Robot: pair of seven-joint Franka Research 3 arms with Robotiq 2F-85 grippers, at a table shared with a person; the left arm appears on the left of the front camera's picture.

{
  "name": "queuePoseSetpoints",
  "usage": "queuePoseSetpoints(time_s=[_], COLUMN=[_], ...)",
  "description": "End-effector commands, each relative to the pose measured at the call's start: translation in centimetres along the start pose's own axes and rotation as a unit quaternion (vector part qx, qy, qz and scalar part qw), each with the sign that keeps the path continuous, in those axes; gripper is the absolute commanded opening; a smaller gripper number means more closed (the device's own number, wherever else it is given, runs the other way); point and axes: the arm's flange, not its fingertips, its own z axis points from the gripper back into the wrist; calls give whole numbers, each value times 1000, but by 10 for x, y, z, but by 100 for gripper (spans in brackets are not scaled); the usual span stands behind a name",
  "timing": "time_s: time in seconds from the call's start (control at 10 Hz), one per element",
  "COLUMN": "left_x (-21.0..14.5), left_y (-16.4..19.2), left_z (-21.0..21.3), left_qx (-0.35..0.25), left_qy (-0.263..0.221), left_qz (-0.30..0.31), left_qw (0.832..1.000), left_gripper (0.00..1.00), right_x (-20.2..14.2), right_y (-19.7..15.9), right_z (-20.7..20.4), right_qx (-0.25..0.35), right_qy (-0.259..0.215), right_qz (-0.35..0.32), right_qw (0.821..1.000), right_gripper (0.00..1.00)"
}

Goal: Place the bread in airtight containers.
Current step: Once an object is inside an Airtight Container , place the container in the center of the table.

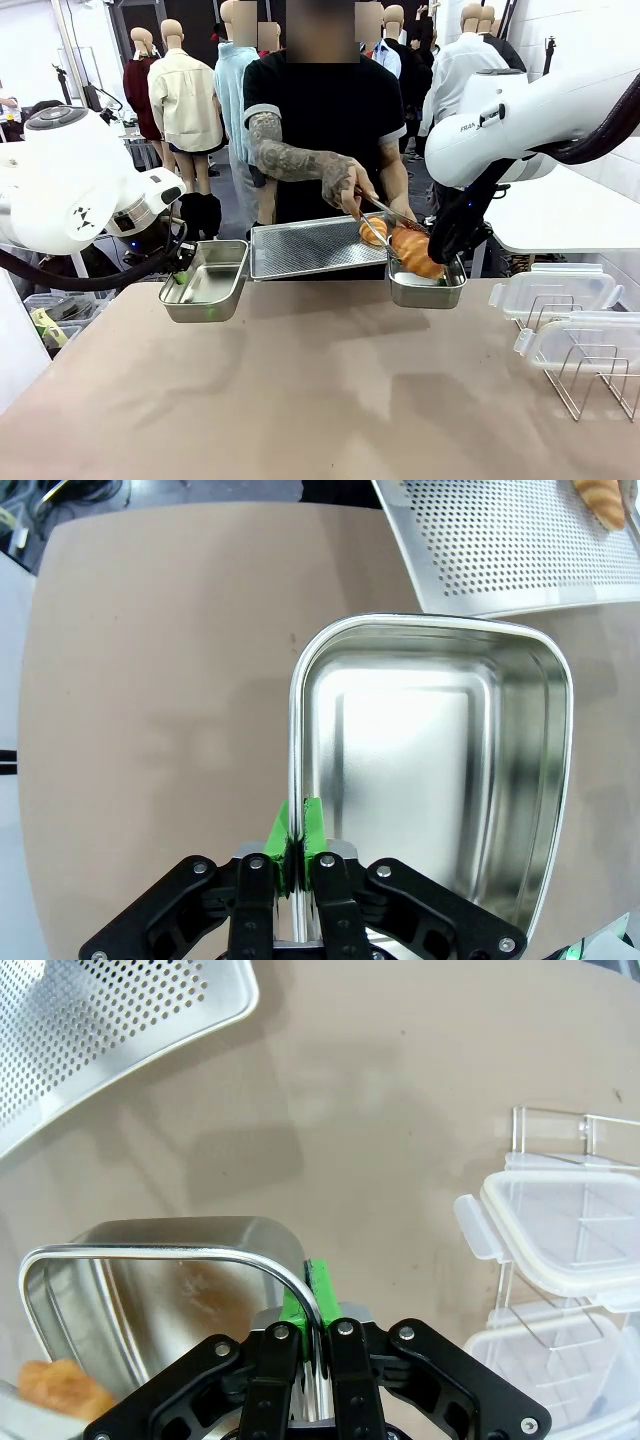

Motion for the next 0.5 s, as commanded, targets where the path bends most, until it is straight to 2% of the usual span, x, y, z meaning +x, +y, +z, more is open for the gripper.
queuePoseSetpoints(time_s=[0.0, 0.4], left_x=[1, 1], left_y=[2, 2], left_z=[2, 2], left_qx=[0, 0], left_qy=[-4, -4], left_qz=[-2, -2], left_qw=[1000, 1000], left_gripper=[0, 0], right_x=[-4, -4], right_y=[-1, -1], right_z=[1, 1], right_qx=[3, 3], right_qy=[-11, -11], right_qz=[2, 2], right_qw=[1000, 1000], right_gripper=[0, 0])
